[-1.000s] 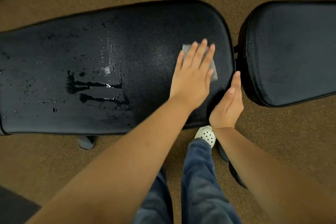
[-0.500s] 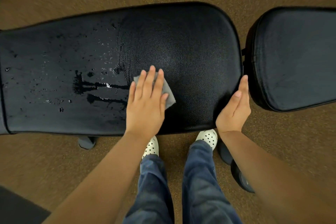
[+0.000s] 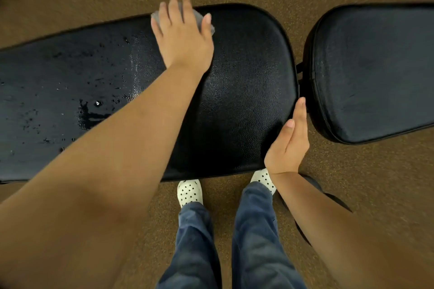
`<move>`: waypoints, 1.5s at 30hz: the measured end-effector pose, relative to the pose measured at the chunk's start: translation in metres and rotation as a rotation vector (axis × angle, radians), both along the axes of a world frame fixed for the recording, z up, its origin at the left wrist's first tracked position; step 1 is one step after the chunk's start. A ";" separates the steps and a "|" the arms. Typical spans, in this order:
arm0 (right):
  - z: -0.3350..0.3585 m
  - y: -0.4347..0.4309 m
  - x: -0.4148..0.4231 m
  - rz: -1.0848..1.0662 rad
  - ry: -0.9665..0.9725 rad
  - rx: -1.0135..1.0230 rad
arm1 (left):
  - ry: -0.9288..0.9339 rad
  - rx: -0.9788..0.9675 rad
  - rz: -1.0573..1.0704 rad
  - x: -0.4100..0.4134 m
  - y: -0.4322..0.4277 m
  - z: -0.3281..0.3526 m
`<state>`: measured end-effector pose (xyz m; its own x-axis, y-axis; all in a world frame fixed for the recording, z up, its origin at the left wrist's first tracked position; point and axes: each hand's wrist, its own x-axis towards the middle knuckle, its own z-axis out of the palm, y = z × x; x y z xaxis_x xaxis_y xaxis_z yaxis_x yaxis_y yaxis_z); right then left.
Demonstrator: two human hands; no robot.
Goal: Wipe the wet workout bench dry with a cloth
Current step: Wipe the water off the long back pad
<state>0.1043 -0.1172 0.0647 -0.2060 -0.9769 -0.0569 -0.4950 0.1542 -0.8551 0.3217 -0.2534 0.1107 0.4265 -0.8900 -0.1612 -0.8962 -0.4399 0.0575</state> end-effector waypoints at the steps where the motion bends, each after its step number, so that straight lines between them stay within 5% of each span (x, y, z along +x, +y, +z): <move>1: 0.001 0.000 0.000 0.003 -0.003 0.005 | 0.000 0.010 -0.001 -0.007 -0.009 -0.001; 17: 0.005 -0.002 0.001 -0.012 -0.051 0.030 | 0.117 0.064 -0.574 -0.113 0.034 -0.004; 24: 0.020 -0.014 -0.013 -0.151 -0.364 0.267 | 0.151 0.089 -0.738 -0.130 0.113 -0.004; 29: 0.033 -0.015 -0.024 0.014 -0.193 0.293 | 0.128 0.089 -0.778 -0.104 0.164 -0.004; 33: 0.046 -0.004 -0.011 0.176 0.041 0.172 | 0.187 0.067 -0.706 -0.076 0.188 0.004; 39: 0.058 0.034 0.039 0.764 0.212 -0.078 | 0.480 0.006 -0.385 -0.041 0.202 0.029; 42: 0.054 0.047 0.062 0.772 0.357 -0.034 | 0.572 -0.093 -0.322 -0.018 0.240 0.040; 45: 0.055 0.049 0.078 0.685 0.439 0.034 | 0.585 -0.253 -0.005 0.005 0.296 0.045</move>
<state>0.1824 -0.0678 0.1197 0.4267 -0.8932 -0.1417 -0.7780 -0.2826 -0.5611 0.3271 0.0421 0.1553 0.3278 -0.9327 -0.1505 -0.6870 -0.3447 0.6397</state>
